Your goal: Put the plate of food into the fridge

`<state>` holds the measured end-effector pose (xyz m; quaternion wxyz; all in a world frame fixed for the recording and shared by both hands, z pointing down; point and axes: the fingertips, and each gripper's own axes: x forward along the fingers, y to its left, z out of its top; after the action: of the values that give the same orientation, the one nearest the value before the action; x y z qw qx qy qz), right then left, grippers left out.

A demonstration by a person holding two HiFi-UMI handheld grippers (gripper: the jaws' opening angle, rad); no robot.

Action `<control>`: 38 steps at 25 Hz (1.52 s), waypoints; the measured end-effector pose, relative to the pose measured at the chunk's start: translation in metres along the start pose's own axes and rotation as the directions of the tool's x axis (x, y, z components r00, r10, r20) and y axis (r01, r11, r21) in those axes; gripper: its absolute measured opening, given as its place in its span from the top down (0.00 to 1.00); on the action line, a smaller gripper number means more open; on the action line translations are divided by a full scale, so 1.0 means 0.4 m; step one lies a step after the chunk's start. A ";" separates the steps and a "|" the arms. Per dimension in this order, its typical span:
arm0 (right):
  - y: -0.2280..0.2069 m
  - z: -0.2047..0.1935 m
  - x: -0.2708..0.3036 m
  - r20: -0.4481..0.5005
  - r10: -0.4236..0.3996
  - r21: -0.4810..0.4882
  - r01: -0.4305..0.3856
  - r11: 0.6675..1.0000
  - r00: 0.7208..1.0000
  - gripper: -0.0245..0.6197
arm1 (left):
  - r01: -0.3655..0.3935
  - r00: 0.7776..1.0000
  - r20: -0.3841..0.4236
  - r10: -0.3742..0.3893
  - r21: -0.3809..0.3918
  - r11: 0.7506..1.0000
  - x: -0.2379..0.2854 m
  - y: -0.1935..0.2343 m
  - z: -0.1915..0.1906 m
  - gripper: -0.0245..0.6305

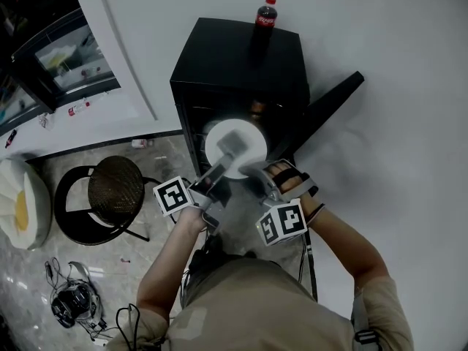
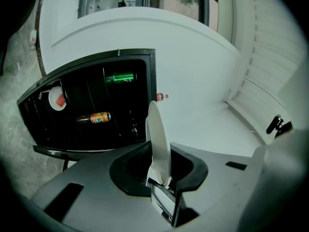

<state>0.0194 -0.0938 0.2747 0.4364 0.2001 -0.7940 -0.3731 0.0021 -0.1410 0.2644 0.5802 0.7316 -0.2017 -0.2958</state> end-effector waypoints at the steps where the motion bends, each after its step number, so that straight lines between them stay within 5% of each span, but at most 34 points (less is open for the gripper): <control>1: 0.009 0.003 -0.002 0.001 0.004 -0.001 -0.004 1.000 1.000 0.88 | -0.002 1.000 0.002 0.002 -0.007 1.000 -0.008 0.004 -0.006 0.86; 38: 0.230 0.018 -0.126 0.077 0.057 0.159 -0.069 0.985 0.995 0.86 | -0.086 0.995 0.037 0.087 -0.033 0.996 -0.137 0.055 -0.224 0.86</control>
<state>0.0413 0.0007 0.3155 0.4014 0.1959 -0.8427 -0.3005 0.0221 -0.0462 0.3099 0.5999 0.7070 -0.2397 -0.2876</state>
